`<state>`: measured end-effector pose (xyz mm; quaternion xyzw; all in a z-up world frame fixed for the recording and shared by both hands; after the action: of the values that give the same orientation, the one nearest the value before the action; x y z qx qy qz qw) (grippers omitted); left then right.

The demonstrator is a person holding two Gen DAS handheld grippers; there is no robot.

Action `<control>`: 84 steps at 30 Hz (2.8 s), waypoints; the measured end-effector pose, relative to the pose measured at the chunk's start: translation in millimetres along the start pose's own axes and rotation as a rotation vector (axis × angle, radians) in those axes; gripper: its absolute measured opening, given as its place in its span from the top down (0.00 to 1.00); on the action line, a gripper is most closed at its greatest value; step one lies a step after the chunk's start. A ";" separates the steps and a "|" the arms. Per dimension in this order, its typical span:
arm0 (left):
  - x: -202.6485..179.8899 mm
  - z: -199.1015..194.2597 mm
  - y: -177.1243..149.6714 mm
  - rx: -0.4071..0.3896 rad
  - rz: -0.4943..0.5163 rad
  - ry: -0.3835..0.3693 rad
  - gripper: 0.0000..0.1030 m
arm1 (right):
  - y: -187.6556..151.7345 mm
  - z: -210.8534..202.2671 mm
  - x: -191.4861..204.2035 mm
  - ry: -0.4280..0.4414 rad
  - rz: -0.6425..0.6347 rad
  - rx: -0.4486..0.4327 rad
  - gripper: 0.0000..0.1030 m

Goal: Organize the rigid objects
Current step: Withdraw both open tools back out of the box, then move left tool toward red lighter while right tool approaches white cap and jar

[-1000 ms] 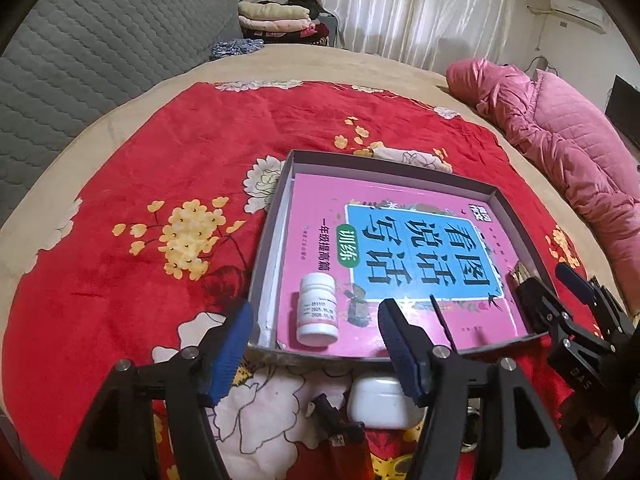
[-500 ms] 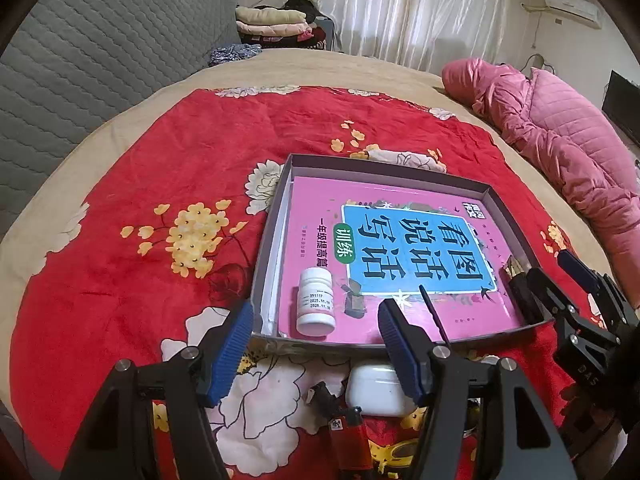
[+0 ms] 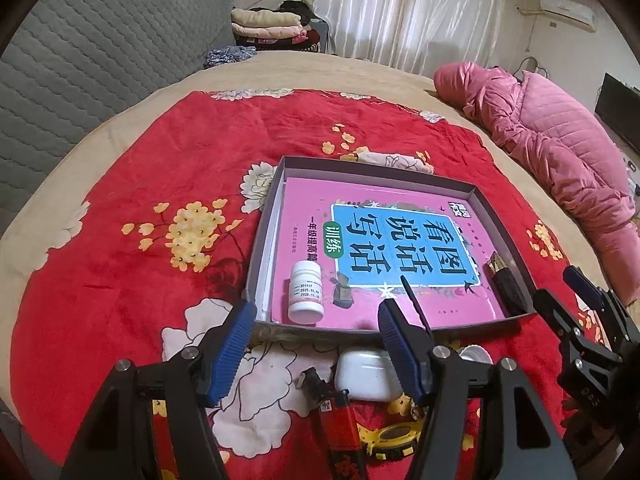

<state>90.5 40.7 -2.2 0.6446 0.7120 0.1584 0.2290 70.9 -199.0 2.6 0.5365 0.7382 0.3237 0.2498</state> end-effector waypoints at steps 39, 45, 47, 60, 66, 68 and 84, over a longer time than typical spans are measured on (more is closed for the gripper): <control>-8.8 -8.2 -38.3 0.081 0.055 -0.006 0.37 | -25.7 -32.0 9.7 0.063 0.050 0.094 0.25; -5.4 -9.5 -47.4 0.106 0.058 -0.010 0.37 | -29.2 -31.1 21.1 0.075 0.013 0.111 0.25; -6.2 -9.5 -51.0 0.116 0.063 -0.016 0.37 | -30.0 -30.1 23.8 0.084 0.002 0.119 0.25; -8.7 -1.5 -76.4 0.203 0.069 -0.035 0.37 | -36.9 -18.2 32.6 0.108 -0.034 0.174 0.25; -10.1 1.7 -79.9 0.223 0.071 -0.038 0.37 | -41.8 -11.6 35.8 0.111 -0.056 0.202 0.25; -10.9 4.3 -81.5 0.235 0.073 -0.036 0.37 | -43.1 -9.3 36.6 0.111 -0.061 0.208 0.25; 1.9 16.9 -91.6 0.294 0.027 -0.038 0.37 | -45.6 -2.5 33.3 0.114 -0.046 0.224 0.25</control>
<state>21.8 30.6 -64.4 0.6837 0.7143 0.0430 0.1434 30.4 -177.6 -30.5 0.5246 0.7949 0.2634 0.1535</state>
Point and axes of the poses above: each gripper's, at about its wrist camera, not at the fingertips, and z roughly the way its jaws point, x to its left, y to its top, the point moved 3 cm from there along z, roughly the way its jaws point, and after that the axes turned 8 degrees about x, right-handed, at the moved point
